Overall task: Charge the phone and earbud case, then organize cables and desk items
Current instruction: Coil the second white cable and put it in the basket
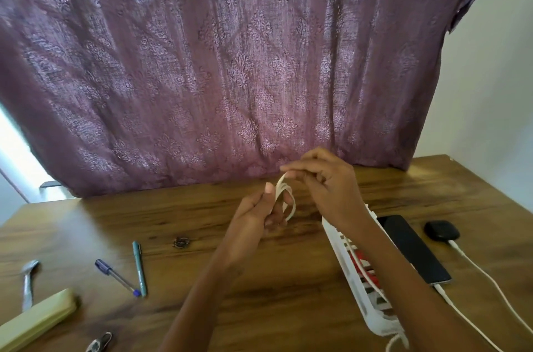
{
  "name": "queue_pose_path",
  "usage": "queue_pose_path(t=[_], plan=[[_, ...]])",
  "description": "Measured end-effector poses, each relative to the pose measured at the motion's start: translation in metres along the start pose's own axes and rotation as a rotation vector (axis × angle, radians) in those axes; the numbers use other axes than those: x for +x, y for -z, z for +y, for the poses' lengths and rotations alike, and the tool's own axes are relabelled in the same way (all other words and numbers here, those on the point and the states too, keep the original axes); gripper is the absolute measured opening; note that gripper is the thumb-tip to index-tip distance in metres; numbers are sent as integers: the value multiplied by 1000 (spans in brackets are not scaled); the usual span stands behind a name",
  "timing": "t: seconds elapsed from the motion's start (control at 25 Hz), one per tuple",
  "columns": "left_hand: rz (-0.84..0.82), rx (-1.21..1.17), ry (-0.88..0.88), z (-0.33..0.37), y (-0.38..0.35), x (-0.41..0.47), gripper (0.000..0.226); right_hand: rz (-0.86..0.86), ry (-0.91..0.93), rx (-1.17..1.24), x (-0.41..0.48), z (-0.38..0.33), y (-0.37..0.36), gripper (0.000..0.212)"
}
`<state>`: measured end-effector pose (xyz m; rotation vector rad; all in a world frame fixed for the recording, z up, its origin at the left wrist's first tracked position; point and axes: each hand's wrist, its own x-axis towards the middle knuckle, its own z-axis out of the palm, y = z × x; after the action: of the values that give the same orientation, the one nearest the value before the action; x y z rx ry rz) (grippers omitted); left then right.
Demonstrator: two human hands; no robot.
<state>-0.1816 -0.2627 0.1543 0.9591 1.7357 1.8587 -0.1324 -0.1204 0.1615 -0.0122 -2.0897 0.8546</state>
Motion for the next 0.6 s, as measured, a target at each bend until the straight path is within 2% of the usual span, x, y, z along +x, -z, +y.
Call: queue_pose_path(t=[0.12, 0.2, 0.32, 0.48, 0.6], plan=[[0, -246, 25, 6, -1, 3, 38, 48, -204, 208, -5, 3, -9, 25], [27, -455, 59, 9, -2, 6, 35, 79, -375, 358, -13, -1, -16, 21], [89, -706, 76, 10, -2, 12, 37, 38, -528, 515, -24, -7, -26, 17], [138, -711, 62, 9, 2, 14, 41, -8, -782, 730, -27, -16, -19, 20], [133, -669, 61, 4, 4, 14, 40, -146, -678, 645, -25, -23, -14, 14]])
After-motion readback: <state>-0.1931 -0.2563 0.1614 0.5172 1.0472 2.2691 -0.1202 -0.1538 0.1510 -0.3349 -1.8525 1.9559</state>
